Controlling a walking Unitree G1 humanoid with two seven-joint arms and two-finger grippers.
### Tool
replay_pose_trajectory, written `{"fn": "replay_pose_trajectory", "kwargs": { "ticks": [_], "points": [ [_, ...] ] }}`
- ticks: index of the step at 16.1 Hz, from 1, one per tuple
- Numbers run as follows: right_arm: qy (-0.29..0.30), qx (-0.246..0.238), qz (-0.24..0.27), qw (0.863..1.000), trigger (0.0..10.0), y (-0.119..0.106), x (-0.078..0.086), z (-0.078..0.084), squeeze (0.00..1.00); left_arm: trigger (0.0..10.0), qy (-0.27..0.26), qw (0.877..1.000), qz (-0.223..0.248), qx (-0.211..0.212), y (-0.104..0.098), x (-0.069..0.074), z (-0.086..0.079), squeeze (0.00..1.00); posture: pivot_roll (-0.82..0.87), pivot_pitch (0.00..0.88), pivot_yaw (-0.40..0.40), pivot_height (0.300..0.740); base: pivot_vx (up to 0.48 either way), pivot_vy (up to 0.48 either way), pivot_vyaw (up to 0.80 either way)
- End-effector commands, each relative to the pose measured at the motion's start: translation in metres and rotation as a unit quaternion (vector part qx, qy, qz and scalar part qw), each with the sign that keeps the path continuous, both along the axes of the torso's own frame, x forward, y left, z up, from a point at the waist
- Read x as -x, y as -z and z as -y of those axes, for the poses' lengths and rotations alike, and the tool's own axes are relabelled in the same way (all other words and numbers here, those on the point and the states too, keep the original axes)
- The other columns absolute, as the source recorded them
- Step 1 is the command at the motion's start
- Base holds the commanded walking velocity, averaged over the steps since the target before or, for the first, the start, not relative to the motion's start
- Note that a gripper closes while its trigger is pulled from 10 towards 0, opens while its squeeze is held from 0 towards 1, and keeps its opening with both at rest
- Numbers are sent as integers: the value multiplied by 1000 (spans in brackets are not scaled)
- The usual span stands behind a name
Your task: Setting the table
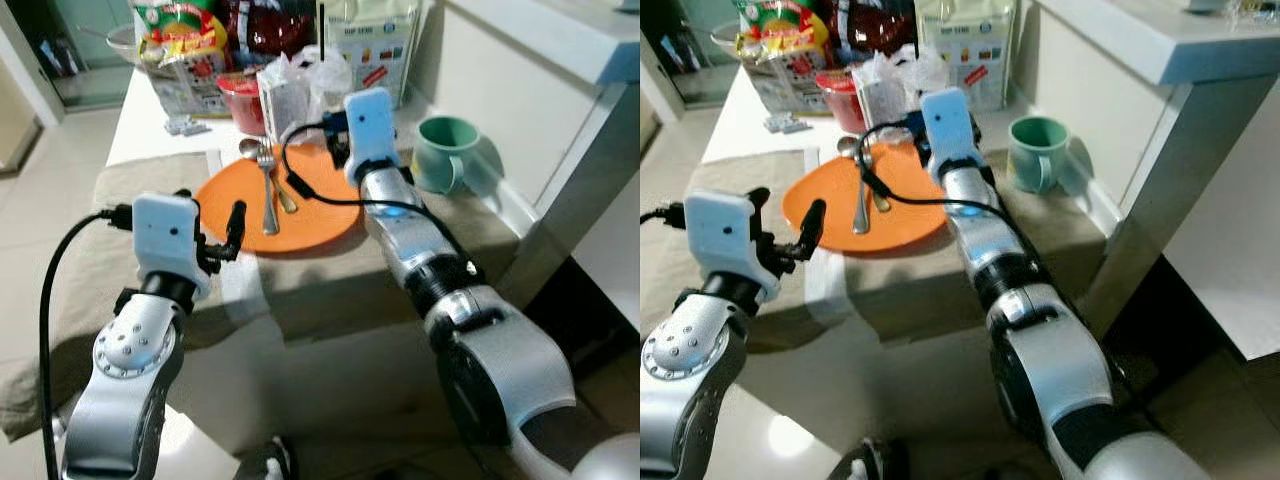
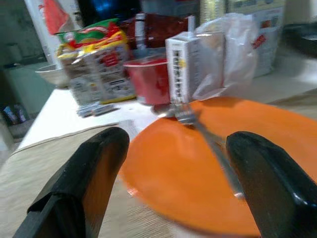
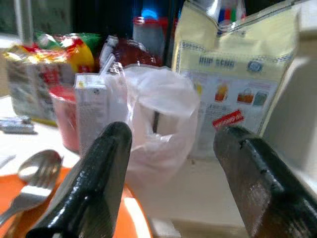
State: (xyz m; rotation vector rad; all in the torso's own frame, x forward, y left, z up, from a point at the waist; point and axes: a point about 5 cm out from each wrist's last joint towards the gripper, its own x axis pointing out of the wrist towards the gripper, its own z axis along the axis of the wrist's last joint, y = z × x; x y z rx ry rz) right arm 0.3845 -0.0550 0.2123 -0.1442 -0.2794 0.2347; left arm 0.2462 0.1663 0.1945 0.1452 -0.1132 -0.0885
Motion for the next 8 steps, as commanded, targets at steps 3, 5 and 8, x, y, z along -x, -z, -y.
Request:
{"fn": "replay_pose_trajectory", "kwargs": {
  "ticks": [3,5,8],
  "points": [
    [18,39,6,999,10000,19,36,47,0,10000,-45,999,-7,-7,1,8,-16,0,43,109,36,740,0,0,0],
    [57,58,9,997,10000,30,78,84,0,10000,-80,996,-26,6,9,17,-25,0,12,117,42,740,0,0,0],
    [63,50,-12,997,10000,47,112,81,0,10000,-91,995,-31,37,16,21,-21,0,-20,107,58,740,0,0,0]
  ]
}}
